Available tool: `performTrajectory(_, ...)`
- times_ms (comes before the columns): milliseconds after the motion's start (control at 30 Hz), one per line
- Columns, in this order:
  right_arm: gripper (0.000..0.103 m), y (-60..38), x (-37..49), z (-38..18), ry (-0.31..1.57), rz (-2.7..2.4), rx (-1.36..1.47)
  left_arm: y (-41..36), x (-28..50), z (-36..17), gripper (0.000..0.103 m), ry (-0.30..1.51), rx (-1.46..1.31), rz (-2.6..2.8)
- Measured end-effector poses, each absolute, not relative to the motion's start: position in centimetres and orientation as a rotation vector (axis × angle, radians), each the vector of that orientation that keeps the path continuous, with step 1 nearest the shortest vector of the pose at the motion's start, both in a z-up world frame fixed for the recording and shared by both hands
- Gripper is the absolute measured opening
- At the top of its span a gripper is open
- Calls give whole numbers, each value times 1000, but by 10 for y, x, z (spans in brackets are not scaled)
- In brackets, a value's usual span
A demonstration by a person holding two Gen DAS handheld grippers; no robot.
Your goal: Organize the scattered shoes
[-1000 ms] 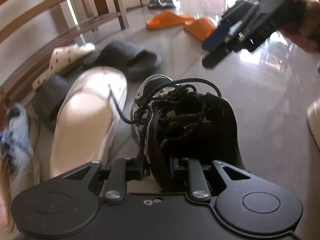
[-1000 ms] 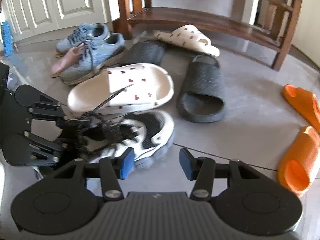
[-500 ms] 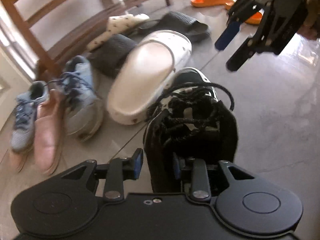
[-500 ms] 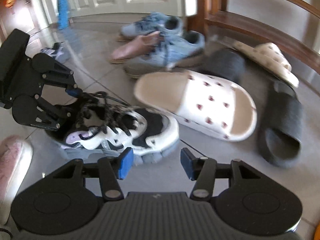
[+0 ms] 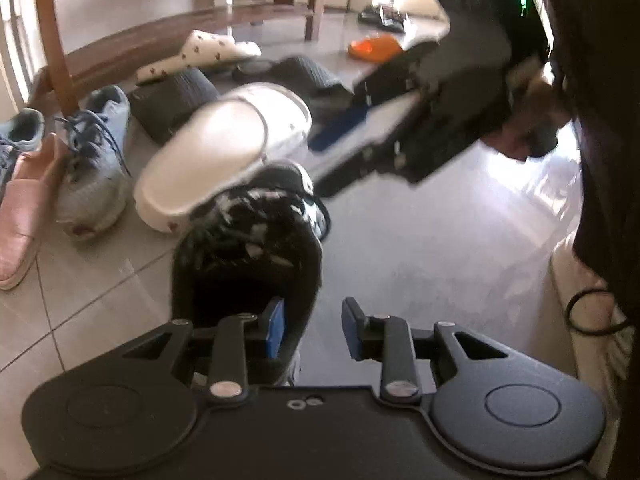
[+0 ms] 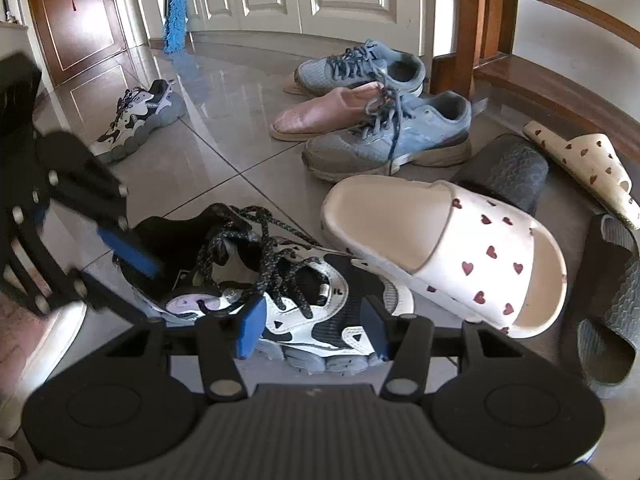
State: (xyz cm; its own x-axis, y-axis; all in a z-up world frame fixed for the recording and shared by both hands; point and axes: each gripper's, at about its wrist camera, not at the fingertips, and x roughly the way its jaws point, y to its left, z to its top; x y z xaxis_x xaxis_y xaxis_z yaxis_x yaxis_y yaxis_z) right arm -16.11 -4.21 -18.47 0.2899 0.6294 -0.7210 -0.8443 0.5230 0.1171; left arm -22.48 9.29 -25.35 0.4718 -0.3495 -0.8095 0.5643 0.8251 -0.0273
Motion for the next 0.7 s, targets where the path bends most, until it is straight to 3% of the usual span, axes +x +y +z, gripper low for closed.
performTrajectory(100,59,-46,-162,-182,794,1001,-316,85,-224,-260,31,924,296,-545)
performTrajectory(167,59,-45,-163,-183,796,1013,-320,84,-220,-266,19,945,315,-497)
performTrajectory(267,59,-39,-166,-185,788,1041,-358,87,-224,-269,18,938,356,-469)
performTrajectory(533,59,-20,-165,-185,757,1192,-470,124,-229,-266,30,918,595,-281)
performTrajectory(700,59,9,-154,-180,723,1312,-567,153,-218,-264,31,926,619,-188)
